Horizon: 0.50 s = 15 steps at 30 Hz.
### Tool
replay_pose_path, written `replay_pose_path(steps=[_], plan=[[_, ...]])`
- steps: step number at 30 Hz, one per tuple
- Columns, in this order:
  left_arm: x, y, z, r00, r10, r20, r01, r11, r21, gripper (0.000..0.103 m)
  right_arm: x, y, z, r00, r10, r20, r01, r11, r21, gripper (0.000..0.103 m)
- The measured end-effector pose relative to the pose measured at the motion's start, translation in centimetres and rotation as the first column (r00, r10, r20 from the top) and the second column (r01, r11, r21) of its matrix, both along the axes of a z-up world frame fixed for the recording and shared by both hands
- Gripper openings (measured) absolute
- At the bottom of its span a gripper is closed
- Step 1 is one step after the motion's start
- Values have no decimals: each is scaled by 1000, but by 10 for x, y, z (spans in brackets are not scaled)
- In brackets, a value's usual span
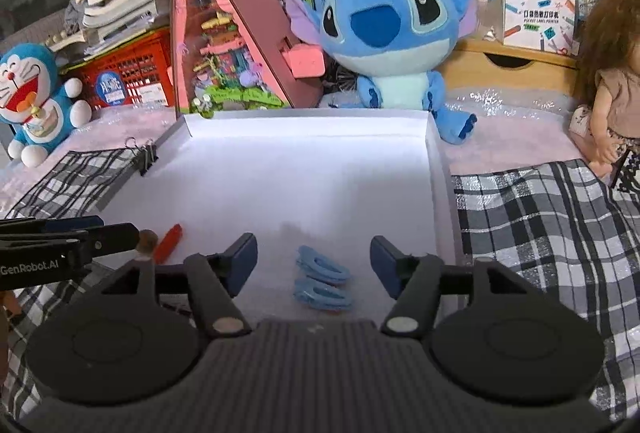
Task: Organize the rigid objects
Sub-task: 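Open the left tool to release the nut while the right tool releases the clip, then withdraw both tools from the box toward the remaining objects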
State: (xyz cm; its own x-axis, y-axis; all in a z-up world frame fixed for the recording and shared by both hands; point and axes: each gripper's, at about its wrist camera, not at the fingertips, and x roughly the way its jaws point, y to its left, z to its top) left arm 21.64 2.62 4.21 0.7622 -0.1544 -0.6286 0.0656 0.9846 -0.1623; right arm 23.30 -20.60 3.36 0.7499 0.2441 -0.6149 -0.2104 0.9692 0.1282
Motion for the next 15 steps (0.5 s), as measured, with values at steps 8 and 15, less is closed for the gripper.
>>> replay_pose_path(steps=[8, 15], plan=[[-25, -2, 11, 999, -29, 44, 28, 999, 16, 69, -24, 0, 11, 999, 14, 46, -13, 1000, -20, 83], [-52, -5, 18, 995, -65, 71, 64, 998, 14, 78, -51, 1, 14, 995, 42, 85, -40, 999, -28, 85]])
